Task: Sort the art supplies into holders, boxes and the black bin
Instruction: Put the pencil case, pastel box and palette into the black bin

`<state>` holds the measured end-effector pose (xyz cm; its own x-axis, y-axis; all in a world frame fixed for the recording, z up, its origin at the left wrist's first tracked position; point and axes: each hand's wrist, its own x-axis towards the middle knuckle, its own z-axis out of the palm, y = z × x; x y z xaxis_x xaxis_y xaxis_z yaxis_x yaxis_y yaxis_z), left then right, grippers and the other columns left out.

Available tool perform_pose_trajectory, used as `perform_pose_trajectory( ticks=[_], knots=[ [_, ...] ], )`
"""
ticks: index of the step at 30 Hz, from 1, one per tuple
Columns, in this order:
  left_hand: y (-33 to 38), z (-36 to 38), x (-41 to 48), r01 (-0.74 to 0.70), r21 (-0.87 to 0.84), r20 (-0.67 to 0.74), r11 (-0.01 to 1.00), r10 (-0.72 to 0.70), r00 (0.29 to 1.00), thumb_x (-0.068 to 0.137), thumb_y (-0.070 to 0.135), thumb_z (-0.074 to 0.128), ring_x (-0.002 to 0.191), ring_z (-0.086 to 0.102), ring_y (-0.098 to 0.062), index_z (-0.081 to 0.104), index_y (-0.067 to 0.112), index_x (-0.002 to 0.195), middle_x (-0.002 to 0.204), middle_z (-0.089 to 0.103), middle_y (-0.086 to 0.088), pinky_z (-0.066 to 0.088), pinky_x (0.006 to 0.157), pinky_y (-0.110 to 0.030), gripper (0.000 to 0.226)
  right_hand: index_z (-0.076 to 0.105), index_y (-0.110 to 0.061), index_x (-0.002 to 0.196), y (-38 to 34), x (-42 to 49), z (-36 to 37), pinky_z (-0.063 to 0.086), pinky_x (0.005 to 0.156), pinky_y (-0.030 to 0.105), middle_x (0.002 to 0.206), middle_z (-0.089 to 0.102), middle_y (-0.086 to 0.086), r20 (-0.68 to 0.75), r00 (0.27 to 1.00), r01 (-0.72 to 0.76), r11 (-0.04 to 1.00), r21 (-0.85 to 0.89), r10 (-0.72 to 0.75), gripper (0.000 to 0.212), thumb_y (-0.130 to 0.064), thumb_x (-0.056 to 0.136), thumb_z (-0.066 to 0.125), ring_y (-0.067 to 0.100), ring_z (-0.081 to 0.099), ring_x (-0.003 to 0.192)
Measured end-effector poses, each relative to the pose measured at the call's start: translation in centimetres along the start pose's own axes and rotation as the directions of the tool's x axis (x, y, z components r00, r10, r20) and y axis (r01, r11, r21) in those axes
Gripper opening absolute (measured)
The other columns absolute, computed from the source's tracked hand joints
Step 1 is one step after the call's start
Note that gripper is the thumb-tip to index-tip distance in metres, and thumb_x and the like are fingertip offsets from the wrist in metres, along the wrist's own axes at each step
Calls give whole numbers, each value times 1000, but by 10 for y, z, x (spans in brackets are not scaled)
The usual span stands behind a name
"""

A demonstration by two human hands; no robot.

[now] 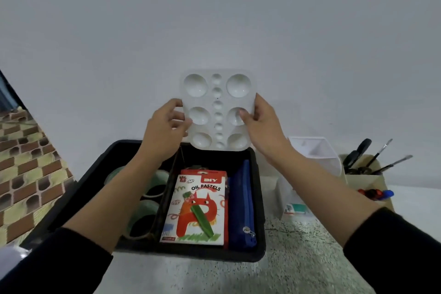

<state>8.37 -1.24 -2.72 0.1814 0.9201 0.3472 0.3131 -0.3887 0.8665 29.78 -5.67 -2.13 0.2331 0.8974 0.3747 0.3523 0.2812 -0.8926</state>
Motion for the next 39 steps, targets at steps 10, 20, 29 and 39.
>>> perform_pose_trajectory(
  ticks=[10, 20, 29, 39],
  knots=[
    [-67, 10, 37, -38, 233, 51, 972, 27, 998, 97, 17, 64, 80, 72, -13, 66, 21, 94, 89, 73, 4, 60, 81, -43, 6, 60, -14, 92, 70, 24, 25, 40, 62, 17, 77, 56, -7, -71, 996, -77, 932, -353, 56, 6, -16, 98, 61, 5, 50, 67],
    [-113, 15, 40, -69, 405, 58, 912, 50, 997, 97, 17, 66, 74, 63, 1, 69, 16, 94, 85, 70, 8, 47, 69, -19, 4, 66, -12, 85, 106, 22, 44, 54, 73, 42, 84, 65, -1, -69, 993, -120, 857, -500, 99, 12, -20, 86, 75, 20, 62, 79],
    [-122, 6, 37, -99, 471, 141, 876, 35, 989, 96, 20, 67, 65, 58, -6, 68, 12, 87, 78, 69, 10, 39, 62, -16, 12, 62, -8, 76, 111, 14, 43, 49, 60, 35, 69, 62, -1, -29, 999, -40, 843, -537, 29, 22, -21, 88, 75, 14, 56, 63],
    [-123, 10, 30, 9, 373, 66, 928, -37, 997, 103, 30, 55, 75, 56, -21, 66, 10, 88, 81, 64, -6, 42, 68, -25, 27, 45, -13, 84, 110, 19, 46, 43, 78, 37, 84, 57, 3, 186, 967, 13, 695, -719, 174, 28, -33, 101, 56, 25, 58, 83]
  ],
)
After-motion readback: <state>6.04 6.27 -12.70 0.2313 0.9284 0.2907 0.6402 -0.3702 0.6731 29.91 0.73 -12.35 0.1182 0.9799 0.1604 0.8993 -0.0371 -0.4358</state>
